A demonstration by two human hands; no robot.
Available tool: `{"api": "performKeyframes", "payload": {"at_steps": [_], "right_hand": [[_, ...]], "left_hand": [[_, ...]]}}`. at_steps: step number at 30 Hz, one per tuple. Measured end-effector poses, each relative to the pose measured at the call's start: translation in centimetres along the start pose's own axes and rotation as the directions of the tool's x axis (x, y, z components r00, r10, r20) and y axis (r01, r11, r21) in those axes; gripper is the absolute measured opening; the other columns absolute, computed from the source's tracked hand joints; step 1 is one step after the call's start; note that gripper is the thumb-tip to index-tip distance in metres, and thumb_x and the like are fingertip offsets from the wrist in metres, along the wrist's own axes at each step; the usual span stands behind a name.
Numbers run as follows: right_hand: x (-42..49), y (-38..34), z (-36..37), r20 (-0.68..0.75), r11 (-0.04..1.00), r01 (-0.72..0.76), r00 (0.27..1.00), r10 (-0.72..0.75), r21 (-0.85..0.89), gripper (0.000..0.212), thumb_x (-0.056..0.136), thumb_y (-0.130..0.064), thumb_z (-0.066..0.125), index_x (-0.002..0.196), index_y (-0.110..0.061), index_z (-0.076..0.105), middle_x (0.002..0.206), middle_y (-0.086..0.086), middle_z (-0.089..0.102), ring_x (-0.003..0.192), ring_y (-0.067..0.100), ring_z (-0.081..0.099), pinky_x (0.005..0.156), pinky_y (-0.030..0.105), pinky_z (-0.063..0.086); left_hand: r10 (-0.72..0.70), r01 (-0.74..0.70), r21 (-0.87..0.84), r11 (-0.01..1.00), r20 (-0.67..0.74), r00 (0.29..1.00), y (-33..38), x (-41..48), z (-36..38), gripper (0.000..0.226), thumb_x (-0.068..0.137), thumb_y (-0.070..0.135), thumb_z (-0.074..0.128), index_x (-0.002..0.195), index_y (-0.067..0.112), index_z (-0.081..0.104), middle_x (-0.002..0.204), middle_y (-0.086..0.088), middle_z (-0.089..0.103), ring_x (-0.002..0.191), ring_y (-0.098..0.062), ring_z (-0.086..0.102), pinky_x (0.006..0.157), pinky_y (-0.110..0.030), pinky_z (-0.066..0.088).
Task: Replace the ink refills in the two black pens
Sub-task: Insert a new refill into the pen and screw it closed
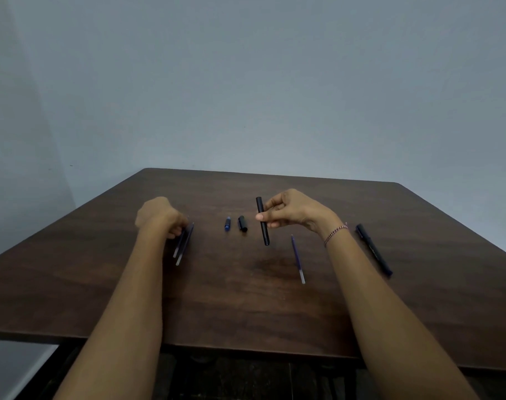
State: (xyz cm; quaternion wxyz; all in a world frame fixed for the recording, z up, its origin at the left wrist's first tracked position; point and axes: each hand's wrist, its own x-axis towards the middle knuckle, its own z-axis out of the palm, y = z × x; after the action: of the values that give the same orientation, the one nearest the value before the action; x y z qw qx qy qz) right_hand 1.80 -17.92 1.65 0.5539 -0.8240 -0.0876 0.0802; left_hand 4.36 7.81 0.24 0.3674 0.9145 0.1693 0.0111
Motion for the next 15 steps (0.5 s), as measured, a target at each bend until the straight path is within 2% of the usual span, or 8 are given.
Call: {"api": "performKeyframes", "payload": {"at_steps": [2,6,12,15], "right_hand": [[-0.01,0.03,0.01,-0.006,1.000,0.001,1.000,-0.001,-0.003,0.021,0.072,-0.011,0.080,0.086,-0.010,0.064,0.073,0.002,0.070,0.058,0.004,0.067,0.054,0.012,0.051],[0.01,0.02,0.04,-0.010,1.000,0.003,1.000,-0.003,-0.016,0.017,0.073,-0.011,0.079,0.082,-0.011,0.065,0.068,0.000,0.070,0.057,0.004,0.067,0.054,0.012,0.051],[0.03,0.07,-0.05,-0.020,1.000,-0.008,1.000,0.008,-0.013,0.018,0.073,-0.012,0.079,0.084,-0.010,0.065,0.070,0.001,0.070,0.058,0.004,0.067,0.055,0.012,0.051],[0.08,0.01,-0.06,-0.039,1.000,-0.003,0.999,0.002,-0.014,0.023,0.073,-0.012,0.079,0.088,-0.008,0.064,0.072,0.002,0.070,0.058,0.004,0.068,0.055,0.012,0.051]], "left_hand": [[0.003,-0.003,-0.010,1.000,0.014,1.000,0.04,0.11,0.14,0.018,0.072,0.012,0.079,0.069,0.000,0.066,0.060,-0.011,0.070,0.060,-0.018,0.069,0.061,-0.031,0.058],[-0.003,0.003,-0.042,0.999,0.016,1.000,-0.18,0.29,0.18,0.022,0.067,0.011,0.083,0.067,0.000,0.064,0.058,-0.011,0.069,0.059,-0.018,0.069,0.060,-0.031,0.058],[0.022,-0.018,-0.122,0.992,0.036,0.999,-0.67,0.68,0.28,0.023,0.072,0.021,0.080,0.070,0.000,0.071,0.068,-0.012,0.072,0.067,-0.020,0.069,0.074,-0.037,0.059],[0.028,-0.033,-0.117,0.993,-0.039,0.999,-0.75,0.45,0.22,0.028,0.077,0.028,0.076,0.072,0.001,0.070,0.067,-0.010,0.071,0.067,-0.020,0.070,0.076,-0.037,0.058]]}}
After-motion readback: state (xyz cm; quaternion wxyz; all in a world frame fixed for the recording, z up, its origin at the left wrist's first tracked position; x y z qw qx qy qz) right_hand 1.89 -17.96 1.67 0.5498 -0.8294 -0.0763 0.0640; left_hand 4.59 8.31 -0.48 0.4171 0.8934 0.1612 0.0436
